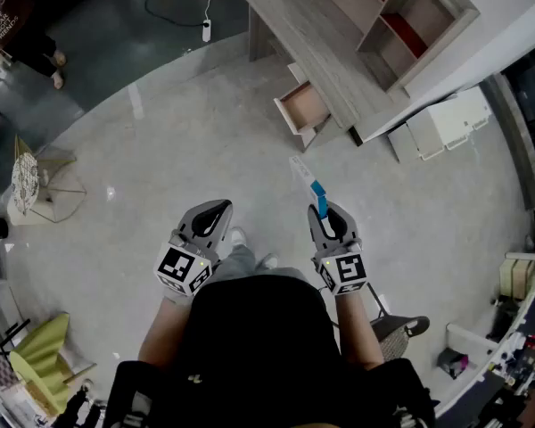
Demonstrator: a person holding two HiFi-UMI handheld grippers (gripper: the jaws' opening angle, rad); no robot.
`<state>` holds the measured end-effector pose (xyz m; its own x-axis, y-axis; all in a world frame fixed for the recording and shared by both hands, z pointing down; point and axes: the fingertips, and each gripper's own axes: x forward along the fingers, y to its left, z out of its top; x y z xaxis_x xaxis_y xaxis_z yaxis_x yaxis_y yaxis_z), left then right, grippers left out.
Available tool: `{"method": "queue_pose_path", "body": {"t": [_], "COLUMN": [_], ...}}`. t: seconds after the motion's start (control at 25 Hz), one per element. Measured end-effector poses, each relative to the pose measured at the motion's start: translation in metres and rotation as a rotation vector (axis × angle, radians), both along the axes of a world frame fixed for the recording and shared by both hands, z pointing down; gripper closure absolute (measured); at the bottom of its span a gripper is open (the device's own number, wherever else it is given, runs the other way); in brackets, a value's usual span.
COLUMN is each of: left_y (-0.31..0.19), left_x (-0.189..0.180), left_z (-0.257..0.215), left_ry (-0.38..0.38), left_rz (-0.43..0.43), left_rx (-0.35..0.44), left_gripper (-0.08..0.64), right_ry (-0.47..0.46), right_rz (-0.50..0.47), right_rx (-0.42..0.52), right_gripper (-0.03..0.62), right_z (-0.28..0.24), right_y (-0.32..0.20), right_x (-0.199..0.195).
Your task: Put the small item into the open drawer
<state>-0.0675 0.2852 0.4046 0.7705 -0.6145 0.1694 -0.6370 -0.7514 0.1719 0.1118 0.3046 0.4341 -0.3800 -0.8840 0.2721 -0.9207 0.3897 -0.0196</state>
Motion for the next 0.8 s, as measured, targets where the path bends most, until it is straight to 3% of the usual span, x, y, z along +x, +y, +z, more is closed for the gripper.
{"method": "queue_pose_path", "body": {"t": [0.36, 0.8], "left_y": [-0.021, -0.08], "left_x": [-0.019, -0.057], "left_z": [0.003, 0.014], "left_ry": [0.03, 0.075], "left_rz": [0.023, 0.07], "left_rx": [-0.015, -0.04], "left_gripper": [0.558, 0.558], "right_ry": [0.031, 0.054], "right_rz": [-0.01, 0.048], "right_rx": [0.006, -0.009], "right_gripper": [0.495, 0.492], "right_z": [-0.006, -0.007], "right_y": [-0.019, -0.071], "right_x": [-0.029, -0.064]}}
